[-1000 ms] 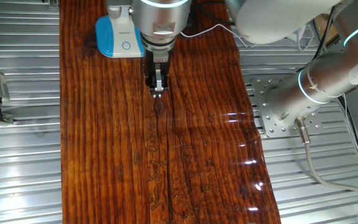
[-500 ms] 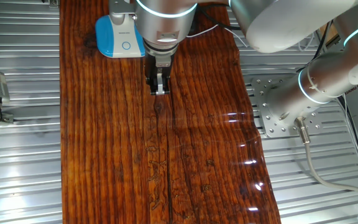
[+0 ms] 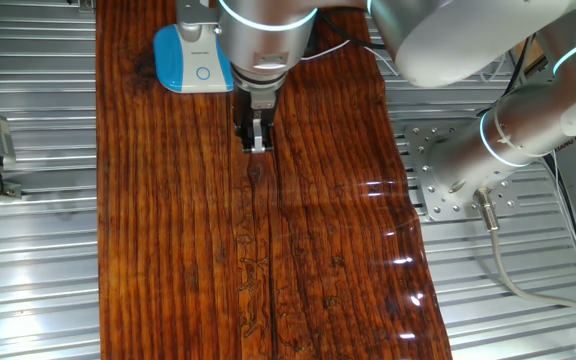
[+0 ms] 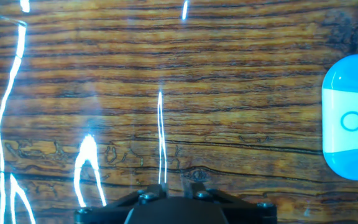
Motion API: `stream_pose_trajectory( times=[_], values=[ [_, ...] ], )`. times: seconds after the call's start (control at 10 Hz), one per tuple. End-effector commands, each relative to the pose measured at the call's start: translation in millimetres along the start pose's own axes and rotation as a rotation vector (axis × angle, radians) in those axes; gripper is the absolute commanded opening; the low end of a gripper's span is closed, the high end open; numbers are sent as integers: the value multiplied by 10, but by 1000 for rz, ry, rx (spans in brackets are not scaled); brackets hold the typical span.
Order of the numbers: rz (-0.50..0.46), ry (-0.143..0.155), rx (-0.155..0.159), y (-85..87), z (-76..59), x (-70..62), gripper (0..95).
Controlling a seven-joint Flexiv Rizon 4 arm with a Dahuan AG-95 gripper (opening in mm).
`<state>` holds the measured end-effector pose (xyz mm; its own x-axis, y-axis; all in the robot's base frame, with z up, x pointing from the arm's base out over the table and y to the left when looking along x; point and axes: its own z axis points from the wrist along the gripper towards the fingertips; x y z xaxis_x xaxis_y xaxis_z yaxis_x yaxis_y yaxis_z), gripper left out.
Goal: Turn on the desk lamp by pressing the button
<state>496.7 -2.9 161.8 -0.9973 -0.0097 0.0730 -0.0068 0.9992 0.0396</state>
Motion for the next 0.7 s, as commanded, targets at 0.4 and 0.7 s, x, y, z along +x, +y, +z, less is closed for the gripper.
stream_pose_trajectory(
  times=[0.4, 0.7],
  values=[
    [-8, -3, -6, -46, 169, 52, 0],
    [-5, -27, -7, -74, 357, 126, 0]
  ],
)
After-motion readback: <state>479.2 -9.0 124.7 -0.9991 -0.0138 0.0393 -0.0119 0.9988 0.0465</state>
